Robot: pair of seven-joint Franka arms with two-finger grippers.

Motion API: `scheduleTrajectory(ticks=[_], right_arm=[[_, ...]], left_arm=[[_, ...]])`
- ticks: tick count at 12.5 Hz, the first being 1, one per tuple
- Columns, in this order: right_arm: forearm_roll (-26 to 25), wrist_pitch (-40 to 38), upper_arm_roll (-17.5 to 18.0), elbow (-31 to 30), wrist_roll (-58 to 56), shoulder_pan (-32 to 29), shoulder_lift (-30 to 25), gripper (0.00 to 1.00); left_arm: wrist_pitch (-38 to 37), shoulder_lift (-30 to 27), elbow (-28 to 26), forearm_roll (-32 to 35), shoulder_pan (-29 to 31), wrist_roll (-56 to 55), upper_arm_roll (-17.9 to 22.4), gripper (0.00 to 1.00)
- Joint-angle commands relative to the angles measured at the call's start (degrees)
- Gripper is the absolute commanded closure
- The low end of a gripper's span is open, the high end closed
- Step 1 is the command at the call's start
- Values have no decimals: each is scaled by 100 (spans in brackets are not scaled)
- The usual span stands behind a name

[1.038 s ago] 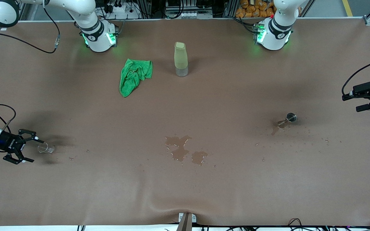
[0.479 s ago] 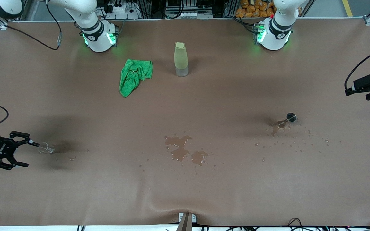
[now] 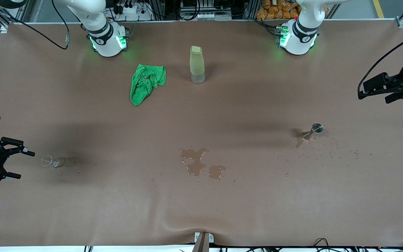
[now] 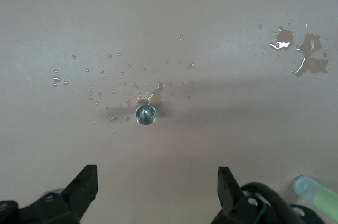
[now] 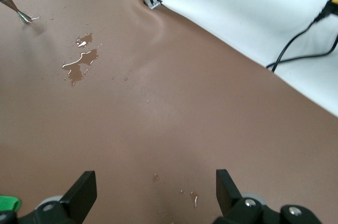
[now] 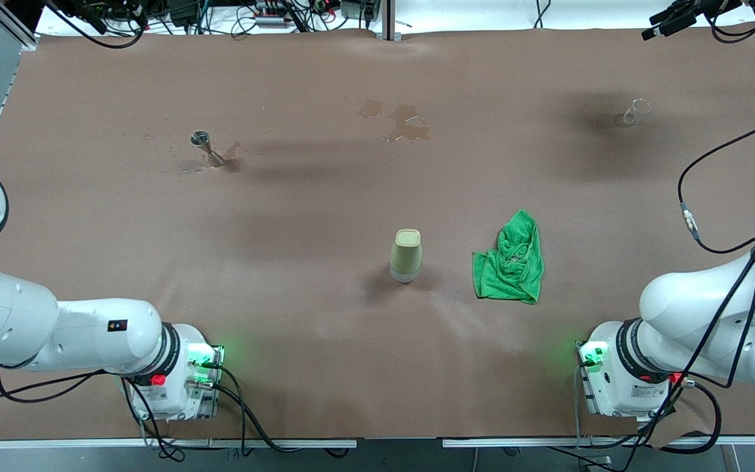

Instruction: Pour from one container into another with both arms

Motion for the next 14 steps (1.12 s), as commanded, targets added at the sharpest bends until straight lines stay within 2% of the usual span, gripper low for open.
scheduleTrajectory(ticks=[1,4,7,9,11,13,14], right_arm=[[-292,-157,-33,-144,512,64,-315,0],[-511,-157,-42,-152,742,143,-439,0],[-688,-262,-51,-170,1049,231,-606,0],[-933,-358,-77,-214,1478,388,-904,0],[-1206,-517,-103,-511,2058,547,-1403,0],[-1469,-517,-409,-828,2454,923,-1904,0],[-1618,-535,-750,-908,2726,1265,-2098,0]], left_arm=[[-89,-51,195,210,-288,-242,155,0],[-80,-51,354,543,-332,-602,-134,0],[-80,-60,363,1017,-787,-638,-83,0],[-80,-77,380,1019,-859,-647,-65,0],[-89,-113,398,836,-676,-638,-91,0],[-89,-113,398,738,-490,-630,-161,0],[-89,-113,398,738,-438,-569,-179,0]])
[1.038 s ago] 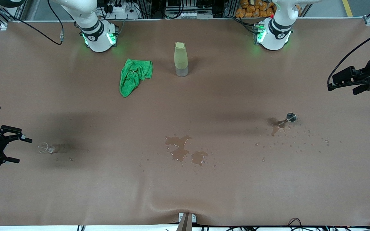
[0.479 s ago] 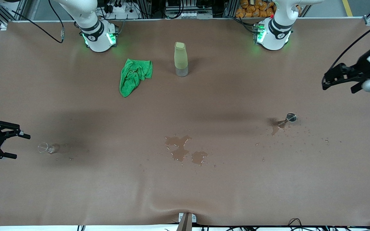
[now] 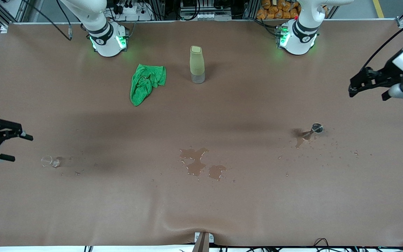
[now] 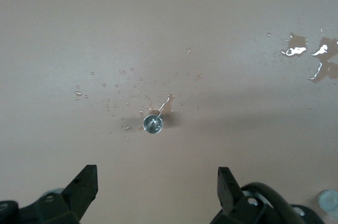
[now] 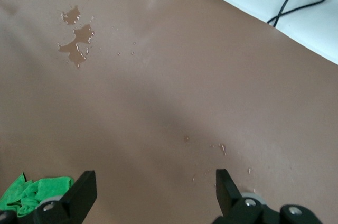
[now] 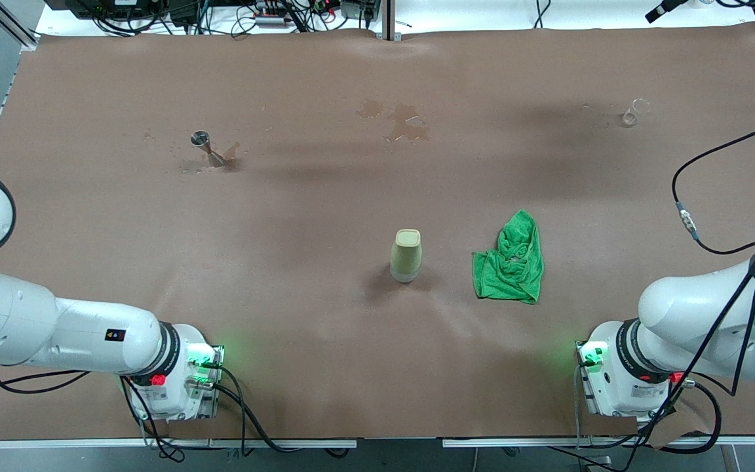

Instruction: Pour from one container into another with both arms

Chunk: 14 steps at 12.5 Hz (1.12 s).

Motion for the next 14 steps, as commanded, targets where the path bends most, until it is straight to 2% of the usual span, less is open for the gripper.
scheduleTrajectory(ticks=[1,4,7,11,14], right_arm=[[-417,-87,-759,-649,635,755,-854,0],[-1005,-395,-963,-1026,1373,1064,-1522,0],[-1139,-1219,-1691,-1001,2820,1793,-1874,0],[-1552,-1915,-1825,-975,4590,2330,-2165,0],[-1570,-1881,-2053,-975,4733,2463,-2324,0]], left_arm=[[-89,-75,31,-79,164,16,-111,0],[-89,-76,31,-79,156,7,-138,0],[-89,-75,31,-79,156,7,-129,0],[-89,-67,31,-79,25,-63,-59,0],[-123,-67,31,-70,-572,-63,581,0]])
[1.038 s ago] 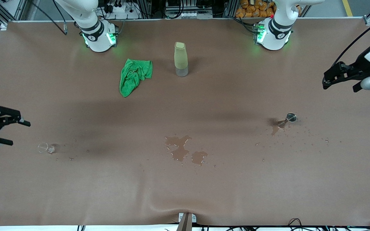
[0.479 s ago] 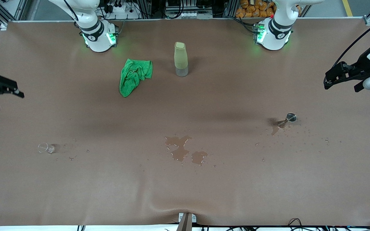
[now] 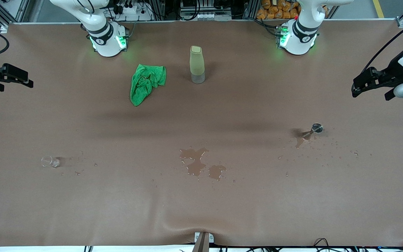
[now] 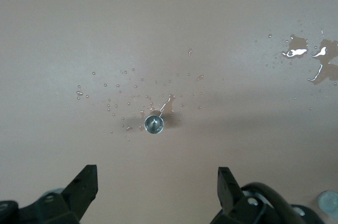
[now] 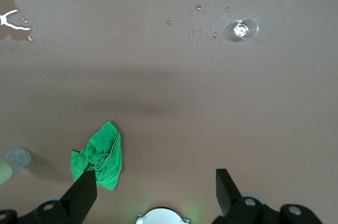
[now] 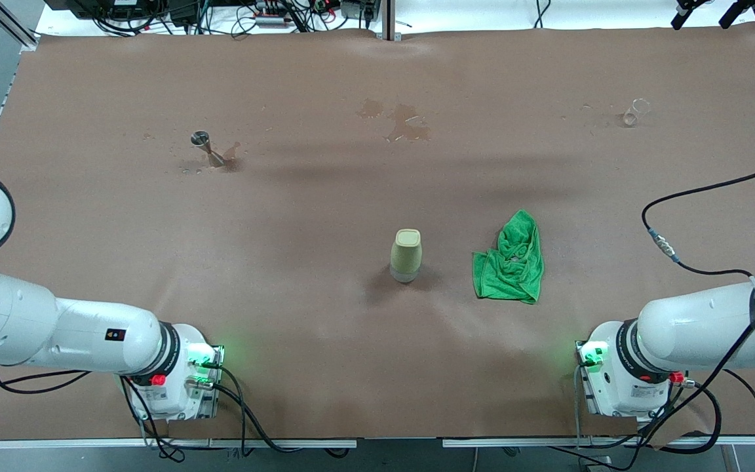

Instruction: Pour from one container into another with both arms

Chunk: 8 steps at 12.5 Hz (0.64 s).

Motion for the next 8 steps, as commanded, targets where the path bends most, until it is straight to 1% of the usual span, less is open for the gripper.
scheduleTrajectory(ticks=[1,4,5,6,7,8], right_arm=[[-109,96,-278,-218,128,140,-312,0],[-170,281,-269,-253,67,105,-418,0],[-179,290,-261,-253,67,105,-427,0],[-188,307,-269,-236,41,105,-418,0],[-258,334,-261,-235,32,113,-410,0],[-380,369,-234,-227,23,122,-410,0]], left_arm=[[-126,-64,24,-75,-320,-53,366,0],[-118,-55,24,-93,-242,-53,340,0],[-118,-55,24,-93,-67,-53,166,0],[-118,-55,24,-93,178,-61,-106,0],[-118,-55,24,-93,294,-61,-222,0],[-118,-55,24,-93,295,-53,-223,0]])
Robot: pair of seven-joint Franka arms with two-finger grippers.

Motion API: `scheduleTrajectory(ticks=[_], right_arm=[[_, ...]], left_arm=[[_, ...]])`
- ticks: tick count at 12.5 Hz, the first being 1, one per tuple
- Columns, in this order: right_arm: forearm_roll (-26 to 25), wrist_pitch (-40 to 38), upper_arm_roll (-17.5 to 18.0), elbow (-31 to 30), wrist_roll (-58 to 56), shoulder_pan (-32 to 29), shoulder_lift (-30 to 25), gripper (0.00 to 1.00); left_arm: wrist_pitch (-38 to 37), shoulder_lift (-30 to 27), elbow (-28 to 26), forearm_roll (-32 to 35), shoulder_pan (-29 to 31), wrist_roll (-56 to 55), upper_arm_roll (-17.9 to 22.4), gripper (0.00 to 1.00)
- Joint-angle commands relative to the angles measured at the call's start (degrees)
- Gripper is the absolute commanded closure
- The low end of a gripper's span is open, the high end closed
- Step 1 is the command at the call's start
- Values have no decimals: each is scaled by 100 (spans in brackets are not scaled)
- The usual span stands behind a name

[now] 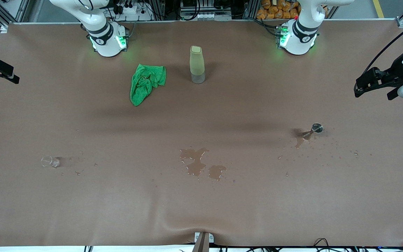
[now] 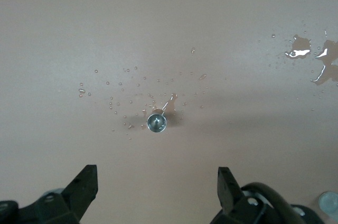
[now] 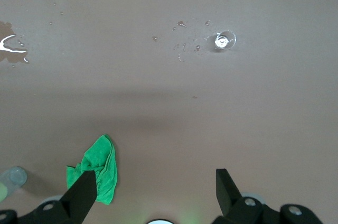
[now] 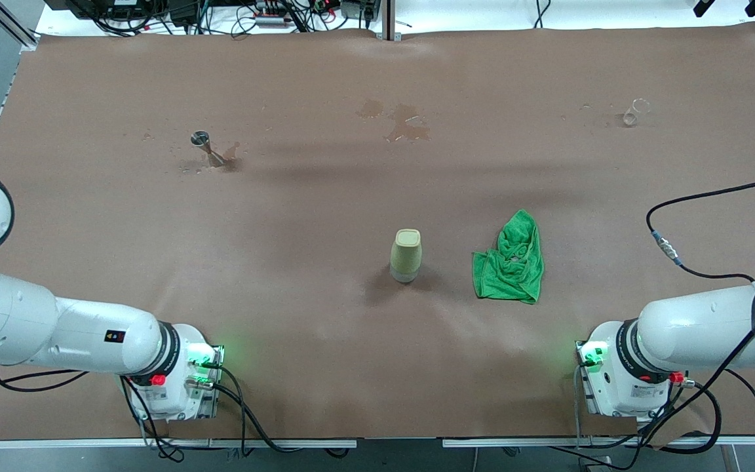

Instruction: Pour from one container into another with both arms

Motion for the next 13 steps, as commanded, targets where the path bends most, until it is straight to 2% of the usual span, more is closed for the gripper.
scheduleTrajectory(ticks=[1,13], right_arm=[[-340,153,2,-169,-3,120,-158,0],[-359,162,-16,-196,85,111,-184,0]], left_arm=[[-92,-55,24,-93,167,-52,-157,0],[-136,-55,15,-23,167,-421,-157,0]])
